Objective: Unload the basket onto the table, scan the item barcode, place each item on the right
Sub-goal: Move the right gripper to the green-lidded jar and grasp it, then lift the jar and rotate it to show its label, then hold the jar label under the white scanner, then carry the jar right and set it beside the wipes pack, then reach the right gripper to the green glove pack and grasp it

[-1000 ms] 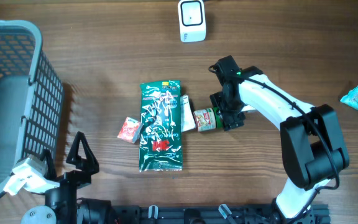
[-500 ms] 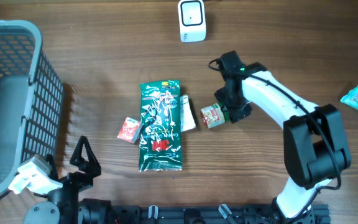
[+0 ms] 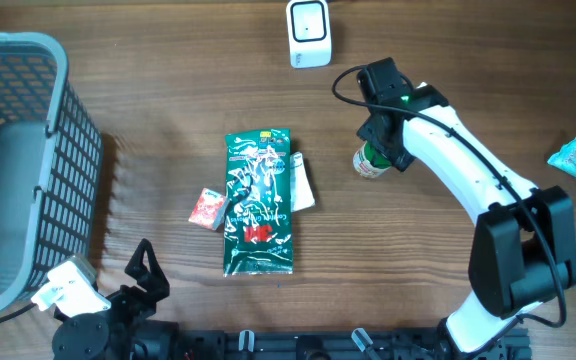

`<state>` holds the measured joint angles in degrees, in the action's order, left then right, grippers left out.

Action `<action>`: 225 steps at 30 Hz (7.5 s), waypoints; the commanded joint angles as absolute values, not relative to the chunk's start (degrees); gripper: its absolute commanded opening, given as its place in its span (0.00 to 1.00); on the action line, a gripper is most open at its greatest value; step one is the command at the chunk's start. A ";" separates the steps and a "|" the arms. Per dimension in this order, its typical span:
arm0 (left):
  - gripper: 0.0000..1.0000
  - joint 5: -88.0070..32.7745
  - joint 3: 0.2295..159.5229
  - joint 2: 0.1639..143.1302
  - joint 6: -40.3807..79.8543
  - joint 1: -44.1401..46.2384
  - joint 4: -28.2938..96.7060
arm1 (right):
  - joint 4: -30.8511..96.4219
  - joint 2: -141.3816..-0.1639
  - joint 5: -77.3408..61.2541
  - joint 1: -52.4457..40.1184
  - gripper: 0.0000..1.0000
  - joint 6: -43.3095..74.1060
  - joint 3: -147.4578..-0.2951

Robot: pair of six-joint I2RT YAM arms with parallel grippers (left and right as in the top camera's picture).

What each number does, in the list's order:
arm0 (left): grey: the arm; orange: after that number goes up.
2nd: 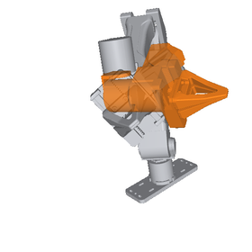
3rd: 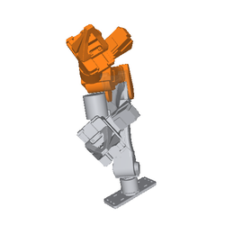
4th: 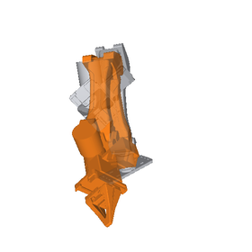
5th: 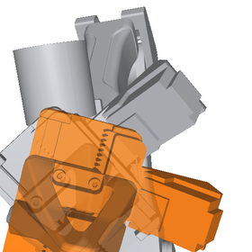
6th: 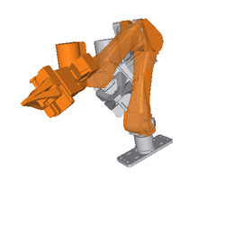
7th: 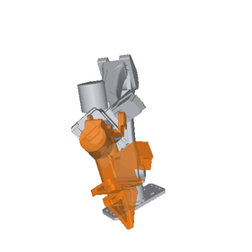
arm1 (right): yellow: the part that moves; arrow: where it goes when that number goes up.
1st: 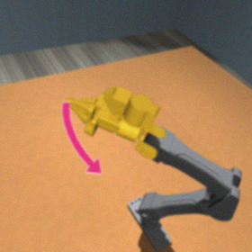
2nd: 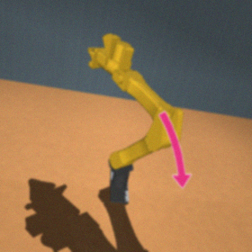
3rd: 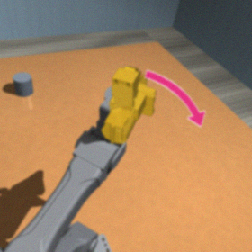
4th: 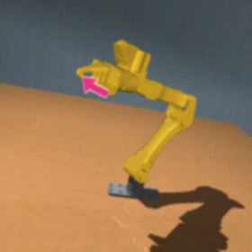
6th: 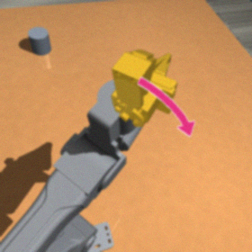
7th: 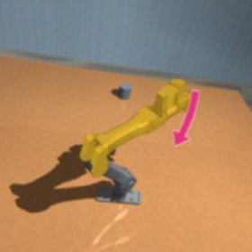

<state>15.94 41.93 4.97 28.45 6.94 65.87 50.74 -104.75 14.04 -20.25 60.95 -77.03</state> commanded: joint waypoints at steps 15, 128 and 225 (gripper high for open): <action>1.00 15.44 41.85 4.75 28.91 6.63 65.82 | 69.36 -91.61 2.68 -24.43 1.00 68.36 -83.77; 1.00 15.46 41.85 4.75 28.91 6.63 65.82 | 79.68 -113.65 -51.77 -13.32 0.47 25.85 -84.60; 1.00 15.44 41.85 4.75 28.91 6.63 65.82 | 92.14 -116.44 -33.50 7.14 1.00 18.06 -143.20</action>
<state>15.92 41.93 4.97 28.45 6.94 66.02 91.85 -114.93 -20.71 14.33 20.38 -146.21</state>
